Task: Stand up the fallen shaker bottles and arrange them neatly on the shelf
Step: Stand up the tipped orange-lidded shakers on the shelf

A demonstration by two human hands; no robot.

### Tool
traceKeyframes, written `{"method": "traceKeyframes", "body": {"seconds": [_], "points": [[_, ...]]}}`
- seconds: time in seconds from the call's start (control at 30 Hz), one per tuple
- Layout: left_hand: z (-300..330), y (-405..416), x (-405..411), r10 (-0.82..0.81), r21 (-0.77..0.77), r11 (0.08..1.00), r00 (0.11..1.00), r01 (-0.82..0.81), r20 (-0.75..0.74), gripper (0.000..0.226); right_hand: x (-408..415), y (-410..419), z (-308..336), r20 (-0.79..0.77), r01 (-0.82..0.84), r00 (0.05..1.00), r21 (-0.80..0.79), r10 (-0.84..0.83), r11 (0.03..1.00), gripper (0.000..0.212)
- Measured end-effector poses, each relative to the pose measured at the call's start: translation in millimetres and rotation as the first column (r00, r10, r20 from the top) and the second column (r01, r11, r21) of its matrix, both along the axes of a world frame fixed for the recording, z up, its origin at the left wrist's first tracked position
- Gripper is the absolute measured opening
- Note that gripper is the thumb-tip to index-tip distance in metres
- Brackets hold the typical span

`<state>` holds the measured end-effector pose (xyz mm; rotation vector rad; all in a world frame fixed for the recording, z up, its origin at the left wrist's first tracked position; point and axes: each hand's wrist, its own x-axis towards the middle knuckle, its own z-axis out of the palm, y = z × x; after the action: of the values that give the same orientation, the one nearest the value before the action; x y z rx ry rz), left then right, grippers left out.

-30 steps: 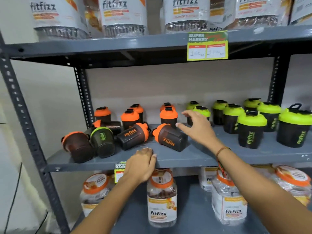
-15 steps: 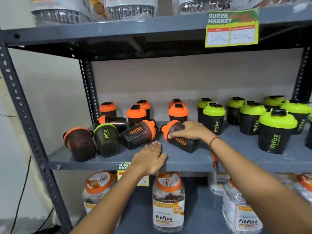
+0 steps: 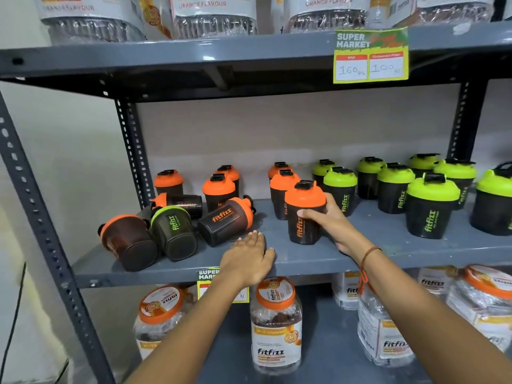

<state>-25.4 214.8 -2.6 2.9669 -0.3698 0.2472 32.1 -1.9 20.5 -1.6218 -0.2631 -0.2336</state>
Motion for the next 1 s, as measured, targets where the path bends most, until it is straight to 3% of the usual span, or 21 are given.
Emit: {"method": "traceKeyframes", "body": {"seconds": [0.27, 0.37, 0.47, 0.57, 0.63, 0.67, 0.73, 0.83, 0.9, 1.0], "points": [[1.8, 0.3, -4.9, -0.007, 0.012, 1.0, 1.0, 0.007, 0.013, 0.064, -8.4, -5.0, 1.3, -0.008, -0.018, 1.0, -0.115, 0.018, 0.993, 0.071], [1.2, 1.0, -5.6, -0.007, 0.013, 1.0, 1.0, 0.007, 0.022, 0.065, -16.4, -5.0, 2.6, -0.009, -0.023, 1.0, -0.097, 0.022, 0.995, 0.094], [0.0, 2.6, -6.5, -0.019, 0.02, 1.0, 0.999, 0.018, 0.044, 0.064, -28.9, 2.4, 12.7, 0.129, 0.191, 0.975, -0.054, -0.183, 0.98, 0.109], [-3.8, 8.4, -10.9, -0.029, -0.004, 1.0, 0.996, 0.03, 0.089, 0.065, -45.1, 14.2, 31.9, 0.464, 0.5, 0.773, -0.026, -0.433, 0.865, 0.079], [-8.4, 15.9, -17.7, -0.033, -0.017, 0.999, 0.99, 0.035, 0.134, 0.066, -54.7, 27.7, 49.5, 0.678, 0.643, 0.577, -0.034, -0.455, 0.765, 0.06], [-11.2, 20.7, -21.6, -0.036, -0.014, 0.999, 0.986, 0.038, 0.161, 0.067, -59.1, 37.5, 59.8, 0.751, 0.678, 0.508, -0.046, -0.422, 0.734, 0.053], [-16.7, 31.7, -29.6, -0.041, 0.006, 0.999, 0.977, 0.04, 0.209, 0.067, -62.9, 60.3, 75.4, 0.836, 0.683, 0.459, -0.116, -0.301, 0.721, 0.044], [-23.5, 50.1, -38.9, -0.044, 0.046, 0.998, 0.96, 0.033, 0.277, 0.065, -57.2, 95.9, 85.4, 0.857, 0.624, 0.515, -0.356, -0.023, 0.696, 0.04], [-25.2, 62.9, -45.1, -0.039, 0.044, 0.999, 0.948, 0.027, 0.315, 0.063, -43.3, 116.0, 81.9, 0.78, 0.589, 0.6, -0.581, 0.178, 0.562, 0.048], [-27.5, 82.2, -53.4, -0.019, 0.032, 0.999, 0.936, 0.009, 0.352, 0.064, -17.3, 138.7, 66.2, 0.559, 0.5, 0.75, -0.829, 0.354, 0.25, 0.068]]}}
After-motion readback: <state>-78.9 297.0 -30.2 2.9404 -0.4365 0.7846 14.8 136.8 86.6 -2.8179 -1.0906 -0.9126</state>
